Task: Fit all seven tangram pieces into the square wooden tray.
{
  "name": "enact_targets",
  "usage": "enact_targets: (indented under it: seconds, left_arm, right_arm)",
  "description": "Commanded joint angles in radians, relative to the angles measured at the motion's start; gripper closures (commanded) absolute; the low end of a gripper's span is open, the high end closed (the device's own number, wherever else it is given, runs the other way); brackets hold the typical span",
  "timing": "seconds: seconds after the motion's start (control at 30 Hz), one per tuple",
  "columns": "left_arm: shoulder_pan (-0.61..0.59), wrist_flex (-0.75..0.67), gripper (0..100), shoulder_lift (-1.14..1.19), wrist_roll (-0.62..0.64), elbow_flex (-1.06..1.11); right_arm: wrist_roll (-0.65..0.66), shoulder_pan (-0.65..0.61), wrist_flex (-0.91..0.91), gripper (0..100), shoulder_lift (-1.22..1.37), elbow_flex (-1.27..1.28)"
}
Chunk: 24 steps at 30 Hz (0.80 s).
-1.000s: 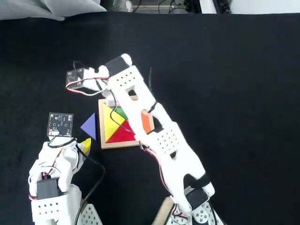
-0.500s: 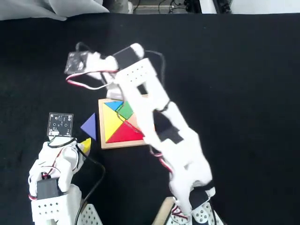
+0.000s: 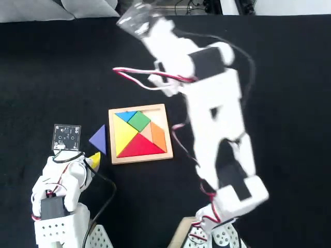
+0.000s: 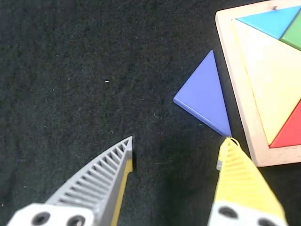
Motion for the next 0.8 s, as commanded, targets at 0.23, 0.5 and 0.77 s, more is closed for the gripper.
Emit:
enact_targets:
  seconds: [0.23,0.5,0.77]
  left_arm:
    - [-0.01,-0.015,71,-0.006,0.005,0.019]
    - [-0.01,-0.017,71,-0.006,0.005,0.019]
    - [-0.01,-0.018,71,-0.006,0.005,0.019]
  right_arm:
    - [-0.123,0.187,0.029,75.5,-0.496,0.237]
    - [-0.115,0.302,-0.071,75.2,-0.794,0.568]
    - [-0.121,0.341,-0.354,75.4,-1.106,1.075]
